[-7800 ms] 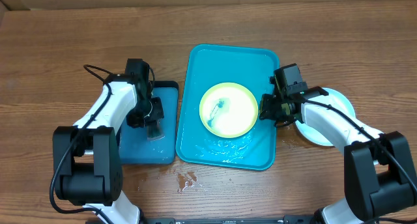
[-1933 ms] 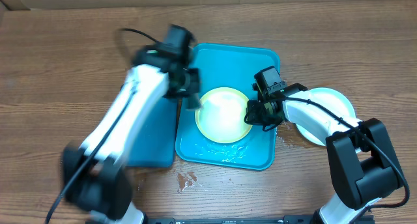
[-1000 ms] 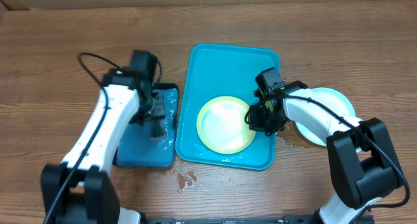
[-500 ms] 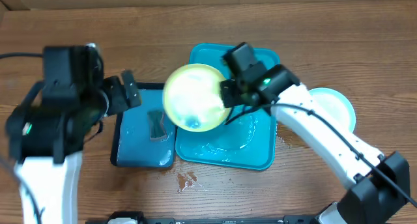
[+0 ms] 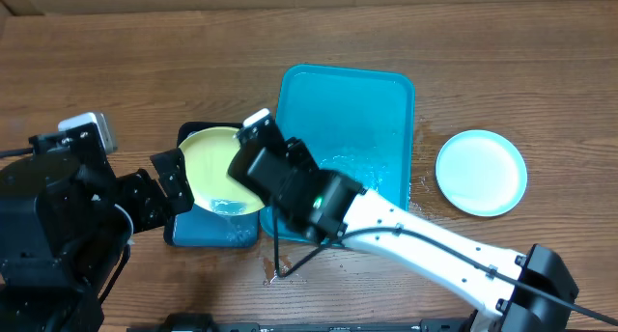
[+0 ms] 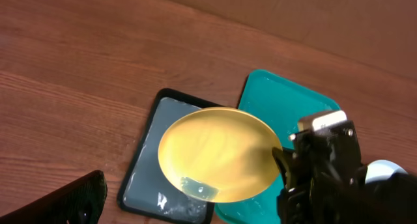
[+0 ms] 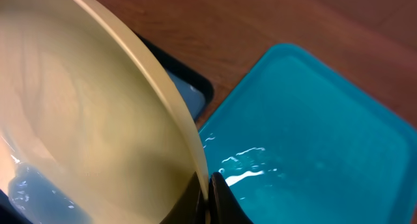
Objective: Clean dirty plates on tray and stack at the side
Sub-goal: 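Lift the yellow plate with the right gripper and tilt it over the water tray, then carry the yellow plate right and stack it on the light-blue plate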
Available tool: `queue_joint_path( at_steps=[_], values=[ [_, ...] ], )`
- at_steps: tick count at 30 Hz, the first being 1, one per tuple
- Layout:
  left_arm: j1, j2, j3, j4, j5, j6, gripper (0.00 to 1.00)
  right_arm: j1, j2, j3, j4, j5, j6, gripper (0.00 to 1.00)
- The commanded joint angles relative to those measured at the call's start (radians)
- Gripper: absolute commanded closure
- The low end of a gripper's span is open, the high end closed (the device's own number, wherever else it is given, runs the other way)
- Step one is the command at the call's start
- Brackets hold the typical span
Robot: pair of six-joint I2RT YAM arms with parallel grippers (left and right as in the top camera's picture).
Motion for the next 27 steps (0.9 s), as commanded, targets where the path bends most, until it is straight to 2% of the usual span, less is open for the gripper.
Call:
queue_joint_path(
  at_steps=[1,9,12,15,18,21,27],
  values=[
    [0.004,0.009,0.015,-0.01,0.002,0.002,0.0,0.068,-0.002,0.015,0.008,0.241,-0.001,0.96],
    [0.004,0.026,0.015,-0.014,0.002,0.001,0.0,0.18,-0.002,0.015,0.004,0.466,-0.001,0.96],
    [0.004,0.029,0.015,-0.01,-0.013,0.002,0.0,0.203,-0.002,0.015,0.002,0.493,-0.002,0.96],
    [0.004,0.026,0.026,-0.01,-0.145,-0.02,0.0,0.214,-0.002,0.015,-0.001,0.494,-0.002,0.96],
    [0.004,0.015,0.083,-0.051,-0.304,-0.129,0.0,0.22,-0.002,0.015,-0.013,0.509,-0.002,0.96],
    [0.004,-0.002,0.116,-0.043,-0.348,-0.161,0.0,0.22,-0.002,0.015,-0.026,0.525,-0.001,0.96],
    [0.004,-0.006,0.121,-0.036,-0.348,-0.16,0.0,0.223,-0.003,0.015,-0.023,0.587,-0.001,0.96]
  ],
)
